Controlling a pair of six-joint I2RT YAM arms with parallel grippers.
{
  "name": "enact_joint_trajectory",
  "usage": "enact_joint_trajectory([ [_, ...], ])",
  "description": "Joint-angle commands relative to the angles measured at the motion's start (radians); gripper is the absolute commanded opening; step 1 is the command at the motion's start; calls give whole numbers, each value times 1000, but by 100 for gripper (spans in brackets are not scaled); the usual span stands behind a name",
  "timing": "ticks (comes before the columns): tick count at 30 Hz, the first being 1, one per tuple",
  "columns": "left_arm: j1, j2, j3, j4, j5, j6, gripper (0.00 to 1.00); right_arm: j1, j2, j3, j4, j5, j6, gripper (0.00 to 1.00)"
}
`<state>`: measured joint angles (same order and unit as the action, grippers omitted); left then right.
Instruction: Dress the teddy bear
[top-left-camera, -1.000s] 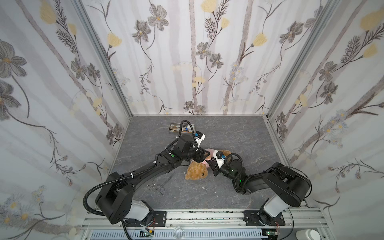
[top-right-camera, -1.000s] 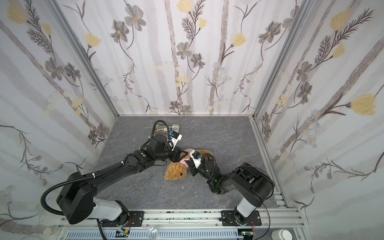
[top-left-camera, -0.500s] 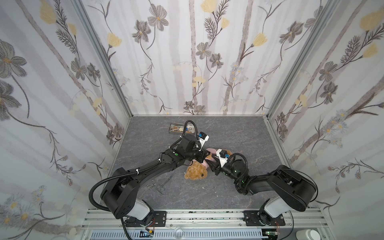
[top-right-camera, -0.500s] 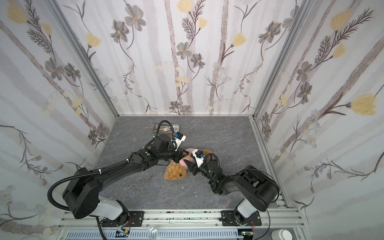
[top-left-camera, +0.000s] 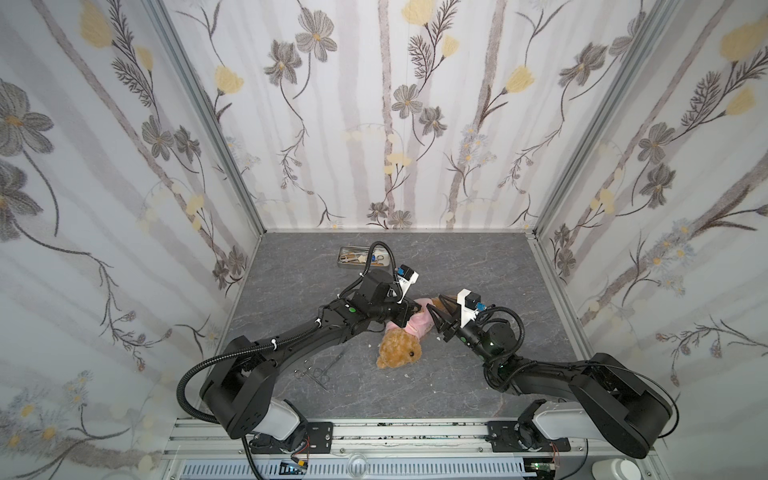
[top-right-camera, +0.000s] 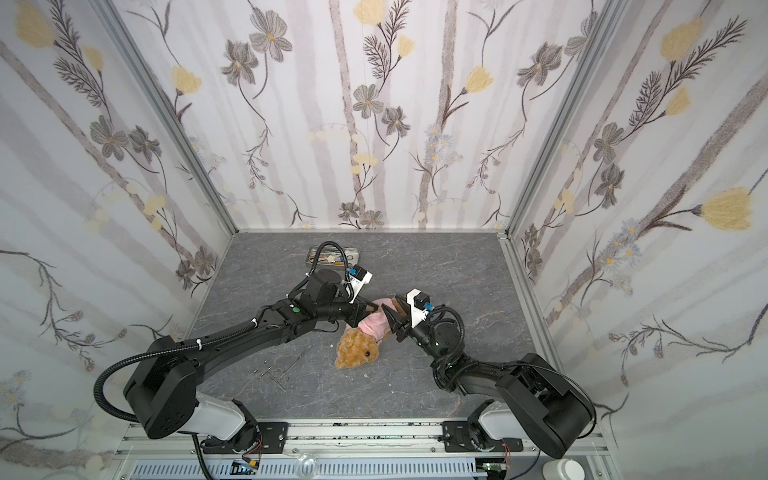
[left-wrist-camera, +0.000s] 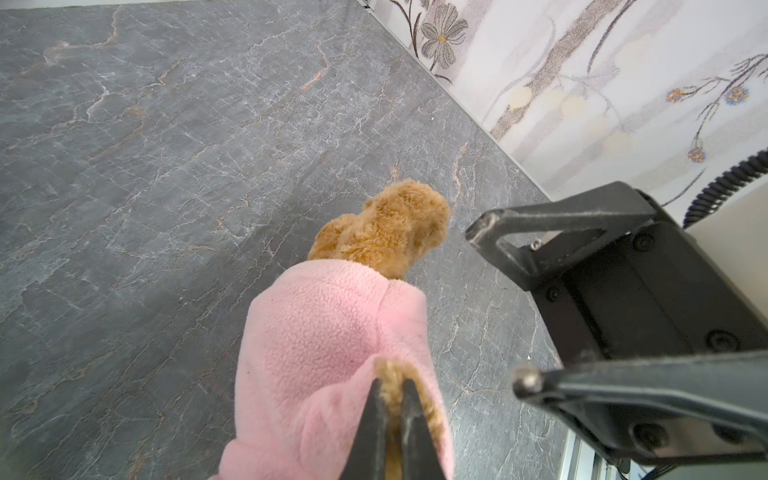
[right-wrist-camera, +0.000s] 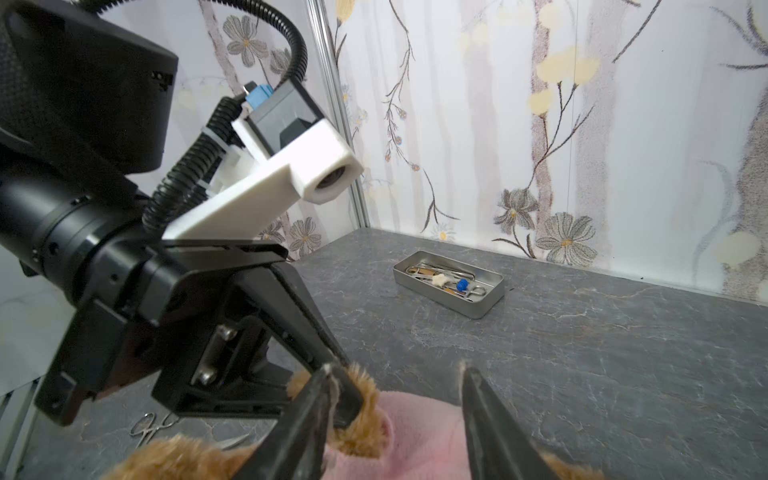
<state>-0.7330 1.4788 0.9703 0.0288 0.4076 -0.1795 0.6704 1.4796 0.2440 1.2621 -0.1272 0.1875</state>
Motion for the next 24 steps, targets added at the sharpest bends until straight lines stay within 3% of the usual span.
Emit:
enact_joint_trajectory([
  [1, 0, 3, 19, 15, 0, -5, 0, 5, -11, -4, -116, -47, -66, 55],
  [6, 0, -2, 18, 16, 7, -2, 0, 52, -9, 3, -162, -99, -145, 55],
  [18, 0, -13, 21, 16, 34, -8, 0, 56, 173, 57, -59, -103, -117, 48],
  [24, 0, -8, 19, 19, 45, -47, 0, 64, 148, 62, -25, -92, -94, 56],
])
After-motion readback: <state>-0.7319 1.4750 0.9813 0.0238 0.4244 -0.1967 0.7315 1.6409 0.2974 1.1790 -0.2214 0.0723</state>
